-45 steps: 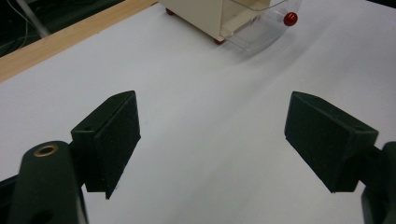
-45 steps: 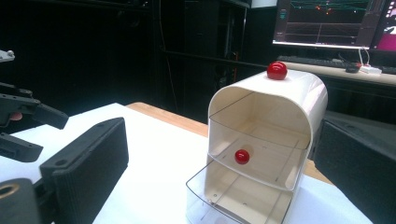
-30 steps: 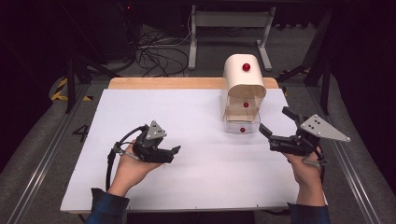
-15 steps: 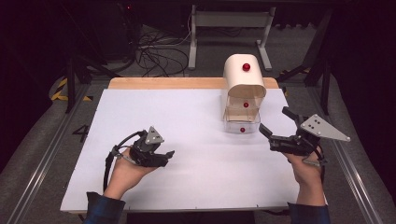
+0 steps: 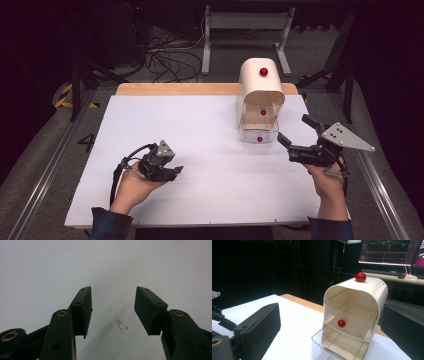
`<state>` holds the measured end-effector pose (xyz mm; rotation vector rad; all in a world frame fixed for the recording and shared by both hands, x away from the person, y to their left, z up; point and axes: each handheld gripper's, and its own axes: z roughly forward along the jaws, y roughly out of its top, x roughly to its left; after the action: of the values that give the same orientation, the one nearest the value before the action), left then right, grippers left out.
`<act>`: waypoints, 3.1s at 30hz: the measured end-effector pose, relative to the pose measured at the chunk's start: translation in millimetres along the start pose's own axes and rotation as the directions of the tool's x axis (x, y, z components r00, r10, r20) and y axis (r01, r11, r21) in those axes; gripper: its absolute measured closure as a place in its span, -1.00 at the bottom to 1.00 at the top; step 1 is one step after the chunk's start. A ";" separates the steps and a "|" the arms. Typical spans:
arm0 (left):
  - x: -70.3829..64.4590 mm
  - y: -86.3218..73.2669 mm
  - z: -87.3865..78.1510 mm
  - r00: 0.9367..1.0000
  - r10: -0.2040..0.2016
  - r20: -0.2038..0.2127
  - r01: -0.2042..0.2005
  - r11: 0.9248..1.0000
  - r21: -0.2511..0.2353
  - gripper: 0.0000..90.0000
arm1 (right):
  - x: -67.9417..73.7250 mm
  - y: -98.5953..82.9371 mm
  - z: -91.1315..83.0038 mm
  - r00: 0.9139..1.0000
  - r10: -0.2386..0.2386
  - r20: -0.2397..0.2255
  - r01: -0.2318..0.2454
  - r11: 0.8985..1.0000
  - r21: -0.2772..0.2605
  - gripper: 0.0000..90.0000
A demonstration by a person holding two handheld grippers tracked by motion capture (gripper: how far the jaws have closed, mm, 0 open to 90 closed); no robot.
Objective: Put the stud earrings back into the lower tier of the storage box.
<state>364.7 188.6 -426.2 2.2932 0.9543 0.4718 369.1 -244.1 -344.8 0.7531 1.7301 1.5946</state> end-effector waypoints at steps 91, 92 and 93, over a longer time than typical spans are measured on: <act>-0.4 -5.3 9.2 0.997 -0.001 0.077 0.004 0.999 -0.033 0.90 | 0.3 -0.1 1.5 1.000 -0.004 -0.007 0.004 1.000 0.000 -0.92; -0.6 -4.8 8.3 0.997 -0.001 0.077 0.004 0.999 -0.036 0.90 | 0.4 -0.1 1.5 1.000 -0.003 -0.008 0.003 1.000 0.001 -0.92; -0.8 -4.0 7.5 0.997 0.000 0.074 0.003 0.999 -0.046 0.89 | 0.7 -0.1 1.5 1.000 -0.001 -0.008 0.001 1.000 0.002 -0.92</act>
<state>366.0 187.3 -434.6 2.2526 0.8998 0.4007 369.8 -242.6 -345.0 0.7483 1.7374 1.5975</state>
